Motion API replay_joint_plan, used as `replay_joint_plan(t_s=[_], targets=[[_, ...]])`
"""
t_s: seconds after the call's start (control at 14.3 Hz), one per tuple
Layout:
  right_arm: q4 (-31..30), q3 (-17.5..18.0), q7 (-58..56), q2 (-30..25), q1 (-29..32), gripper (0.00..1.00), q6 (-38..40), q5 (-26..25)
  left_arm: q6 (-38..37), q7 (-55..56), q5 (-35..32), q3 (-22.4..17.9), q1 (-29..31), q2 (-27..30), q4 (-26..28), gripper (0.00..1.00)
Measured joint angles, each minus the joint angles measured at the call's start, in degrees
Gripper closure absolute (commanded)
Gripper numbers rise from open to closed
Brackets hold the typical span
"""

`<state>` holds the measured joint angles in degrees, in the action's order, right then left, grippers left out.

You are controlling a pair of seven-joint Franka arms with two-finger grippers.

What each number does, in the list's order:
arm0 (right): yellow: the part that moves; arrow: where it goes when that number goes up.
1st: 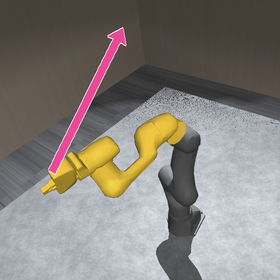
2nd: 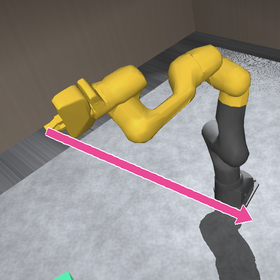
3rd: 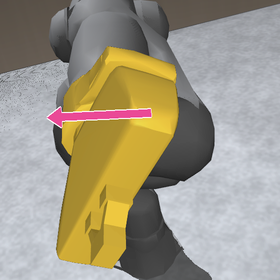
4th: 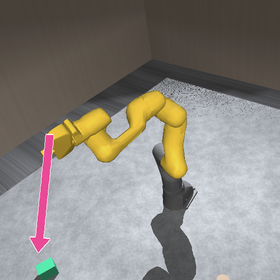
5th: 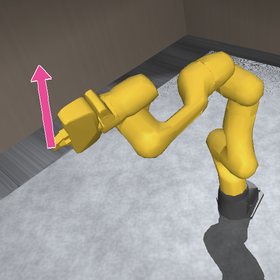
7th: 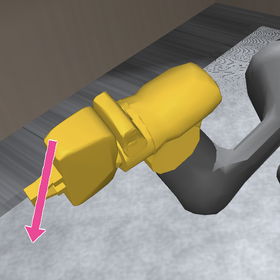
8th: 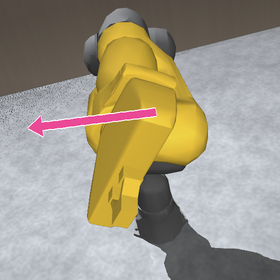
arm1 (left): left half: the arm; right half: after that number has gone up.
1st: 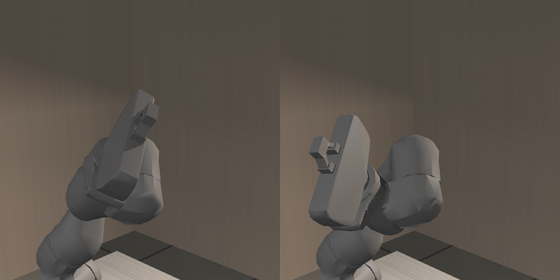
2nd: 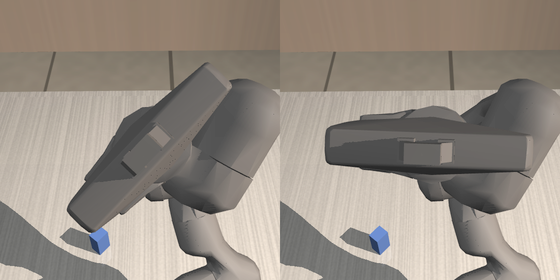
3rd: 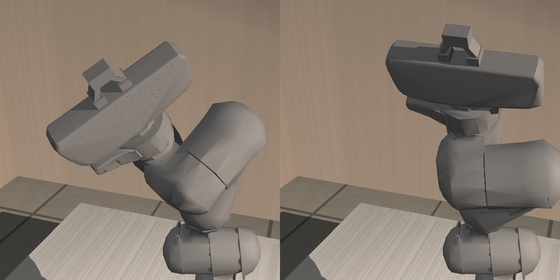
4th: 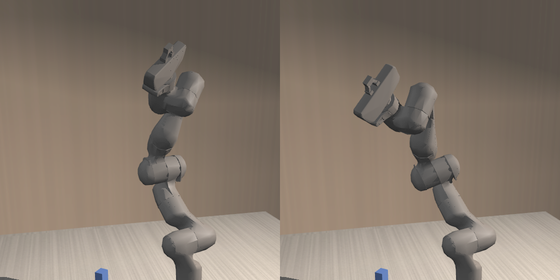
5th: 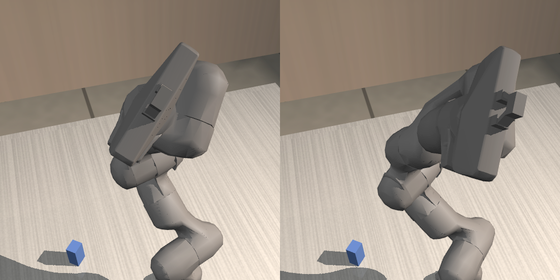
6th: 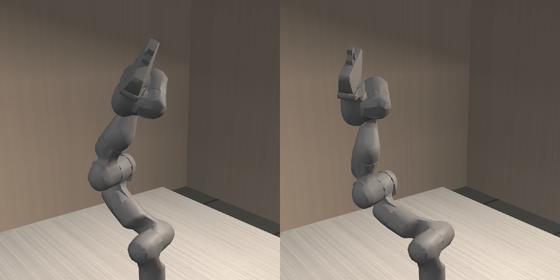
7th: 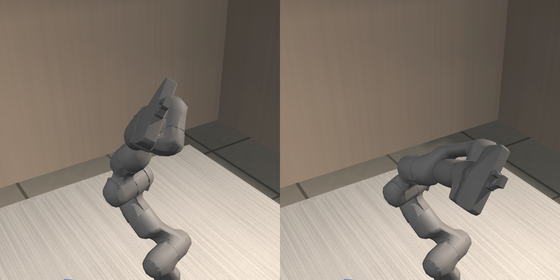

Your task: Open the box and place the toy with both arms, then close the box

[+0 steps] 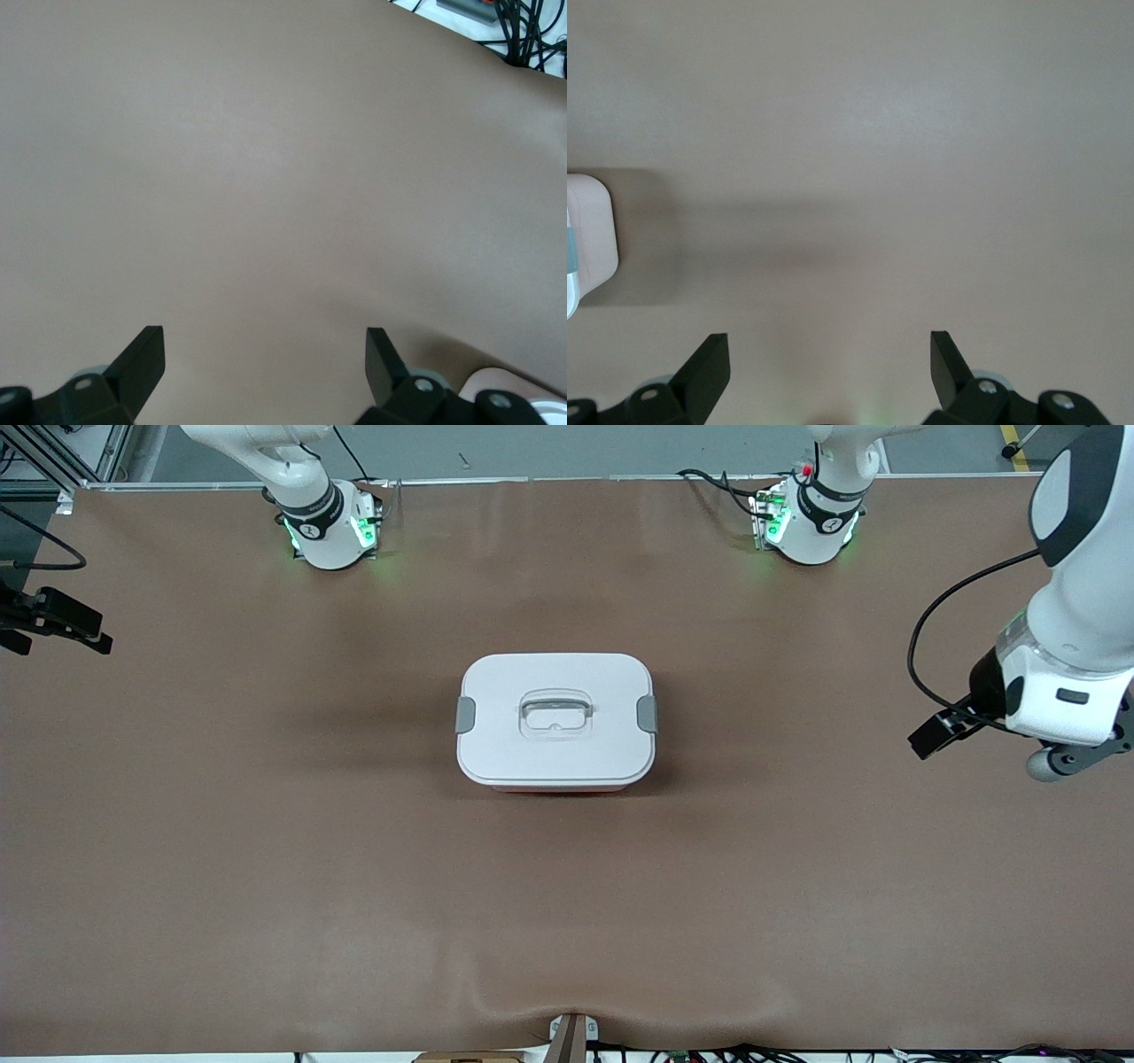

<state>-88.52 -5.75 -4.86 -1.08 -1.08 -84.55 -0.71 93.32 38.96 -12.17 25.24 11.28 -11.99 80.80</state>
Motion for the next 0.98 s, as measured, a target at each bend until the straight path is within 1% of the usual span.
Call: replay_joint_plan(t_s=[0.28, 0.42, 0.49, 0.63, 0.84, 0.98], targets=[[0.0, 0.01, 0.0, 0.0, 0.0, 0.0, 0.0, 0.0, -2.41, -1.62, 0.39, 0.13, -0.07, 1.17, 0.16, 0.0], [0.0, 0.05, 0.0, 0.0, -0.02, 0.0, 0.0, 0.0, -3.95, -4.09, 0.42, -0.47, -0.75, 2.58, 0.67, 0.0], [-0.01, 0.08, 0.0, 0.0, -0.04, 0.0, 0.0, 0.0, -4.56, -6.5, 0.58, -1.89, -1.76, 3.69, 1.22, 0.0], [0.0, 0.11, 0.0, 0.0, -0.05, 0.0, 0.0, 0.0, -5.19, -11.12, 3.0, -6.95, -4.66, 6.71, 3.44, 0.0], [-0.01, 0.12, 0.0, 0.0, -0.05, 0.0, 0.0, 0.0, -5.43, -17.7, 6.76, -14.63, -7.84, 11.95, 8.47, 0.0], [-0.01, 0.12, 0.0, 0.0, -0.05, 0.0, 0.0, 0.0, -5.46, -19.51, 7.39, -18.43, -10.21, 15.13, 11.97, 0.0]])
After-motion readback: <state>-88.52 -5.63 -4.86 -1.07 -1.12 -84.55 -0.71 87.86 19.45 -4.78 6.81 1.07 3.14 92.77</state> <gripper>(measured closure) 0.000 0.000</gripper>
